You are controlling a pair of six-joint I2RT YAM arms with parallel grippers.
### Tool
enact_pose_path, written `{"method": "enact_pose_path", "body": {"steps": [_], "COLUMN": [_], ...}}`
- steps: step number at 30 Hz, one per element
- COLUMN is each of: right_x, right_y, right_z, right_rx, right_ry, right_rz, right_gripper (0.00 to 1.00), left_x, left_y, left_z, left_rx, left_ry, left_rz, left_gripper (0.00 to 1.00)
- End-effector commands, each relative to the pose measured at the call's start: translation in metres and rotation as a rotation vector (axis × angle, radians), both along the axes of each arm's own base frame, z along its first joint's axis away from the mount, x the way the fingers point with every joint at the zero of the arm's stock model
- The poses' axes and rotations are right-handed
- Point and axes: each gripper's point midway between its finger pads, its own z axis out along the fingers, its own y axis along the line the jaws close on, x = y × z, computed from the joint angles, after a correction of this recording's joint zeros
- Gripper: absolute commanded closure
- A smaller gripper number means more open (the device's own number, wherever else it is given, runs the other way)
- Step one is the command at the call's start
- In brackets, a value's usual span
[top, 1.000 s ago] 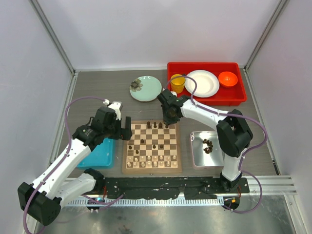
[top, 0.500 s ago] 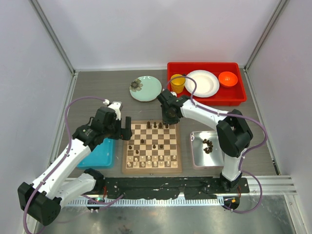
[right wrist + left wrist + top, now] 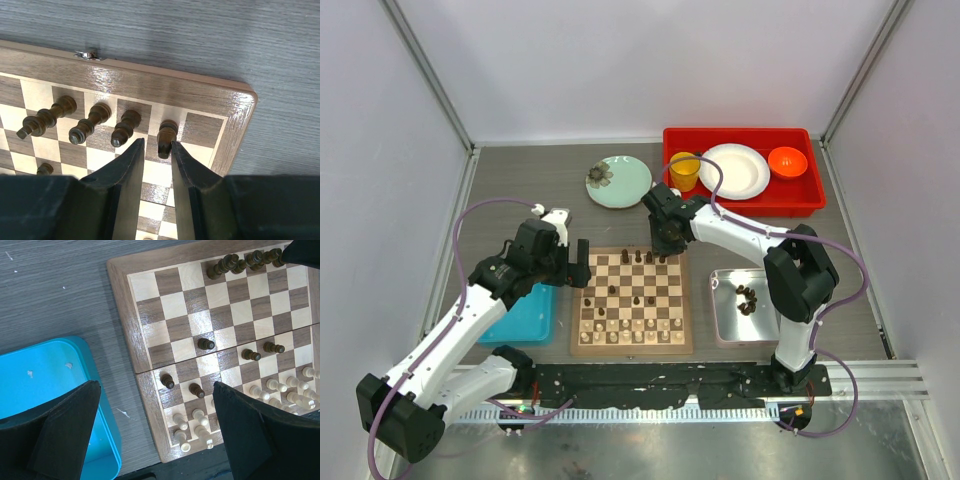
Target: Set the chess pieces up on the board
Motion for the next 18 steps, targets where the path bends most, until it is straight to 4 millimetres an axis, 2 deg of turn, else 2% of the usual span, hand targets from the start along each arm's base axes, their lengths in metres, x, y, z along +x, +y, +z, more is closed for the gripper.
{"method": "enact_pose_path", "body": {"steps": [1,14,18], "right_x": [0.006,0.005,0.007], "right_y": [0.013,0.013,0.003], "right_z": [0.022,0.019,0.02], "right_rx": [0.072,0.07,0.027], "right_ry": [-0.047,-0.04,-0.059], "right_rz": [0.0,0.001,-0.022], "right_gripper": [0.66,0.66,0.66], "left_x": [0.004,0.004,0.004], "left_y": [-0.005,-0.005,-0.005], "left_z": [0.008,0.007,0.007], "left_rx": [-0.018,-0.017,-0.017], "left_ry": [-0.042,-0.041,-0.039], "left_rz": [-0.026,-0.028,-0.026], "left_gripper": [0.0,0.0,0.0]}}
